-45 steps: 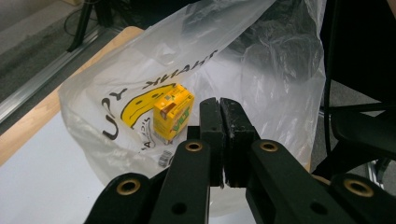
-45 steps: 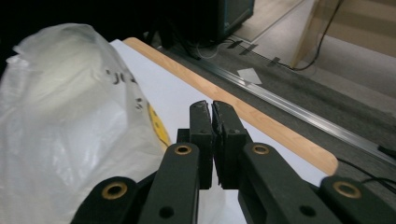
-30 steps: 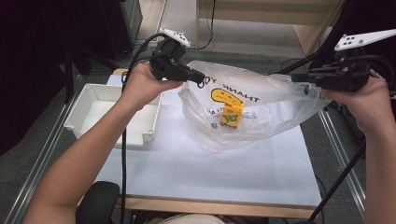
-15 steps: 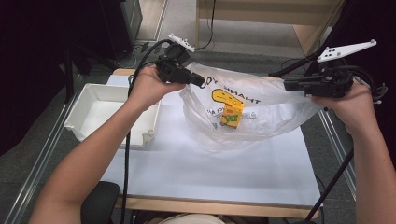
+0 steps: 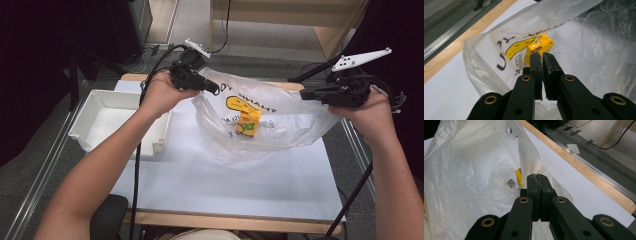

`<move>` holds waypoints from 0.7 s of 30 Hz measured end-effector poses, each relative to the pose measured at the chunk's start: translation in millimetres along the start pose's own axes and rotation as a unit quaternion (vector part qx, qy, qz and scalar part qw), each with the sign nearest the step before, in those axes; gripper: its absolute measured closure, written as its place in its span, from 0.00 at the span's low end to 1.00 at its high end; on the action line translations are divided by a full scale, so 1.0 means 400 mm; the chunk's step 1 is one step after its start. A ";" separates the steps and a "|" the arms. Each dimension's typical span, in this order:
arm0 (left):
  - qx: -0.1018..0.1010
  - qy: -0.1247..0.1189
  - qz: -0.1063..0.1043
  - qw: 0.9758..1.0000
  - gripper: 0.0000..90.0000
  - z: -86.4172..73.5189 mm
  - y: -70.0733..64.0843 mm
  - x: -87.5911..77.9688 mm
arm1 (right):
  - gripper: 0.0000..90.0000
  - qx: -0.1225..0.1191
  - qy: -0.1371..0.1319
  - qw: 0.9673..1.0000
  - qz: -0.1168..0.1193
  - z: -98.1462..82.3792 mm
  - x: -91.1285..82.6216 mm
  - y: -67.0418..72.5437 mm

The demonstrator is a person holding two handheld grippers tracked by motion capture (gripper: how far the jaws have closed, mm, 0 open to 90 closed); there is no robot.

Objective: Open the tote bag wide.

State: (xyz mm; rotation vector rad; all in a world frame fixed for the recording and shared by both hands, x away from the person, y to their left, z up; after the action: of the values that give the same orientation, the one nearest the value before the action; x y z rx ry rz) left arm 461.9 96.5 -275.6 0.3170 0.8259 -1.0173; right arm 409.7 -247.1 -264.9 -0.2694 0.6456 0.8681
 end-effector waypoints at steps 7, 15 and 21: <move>-0.015 0.012 0.014 1.000 0.96 -0.022 0.031 0.028 | 1.00 0.010 0.007 1.000 0.007 -0.039 0.026 -0.014; -0.016 0.017 0.020 1.000 0.96 -0.030 0.043 0.036 | 1.00 0.008 -0.006 0.999 0.038 -0.056 0.042 -0.004; -0.021 0.020 0.025 0.999 0.96 -0.040 0.056 0.037 | 1.00 0.005 -0.012 0.999 0.042 -0.069 0.028 -0.005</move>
State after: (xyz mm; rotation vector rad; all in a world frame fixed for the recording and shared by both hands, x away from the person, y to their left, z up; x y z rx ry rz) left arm 477.4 108.1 -300.3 0.3220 0.8708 -0.9492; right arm 405.0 -254.4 -293.4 -0.2231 0.6417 0.9480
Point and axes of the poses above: each handheld gripper's, and its own axes: x roughly forward along the jaws, z roughly out of its top, y roughly to its left, the point moved 4 cm from there along x, roughly forward along the jaws, and after that the axes turned 1 degree about -x, right-handed, at the moved point
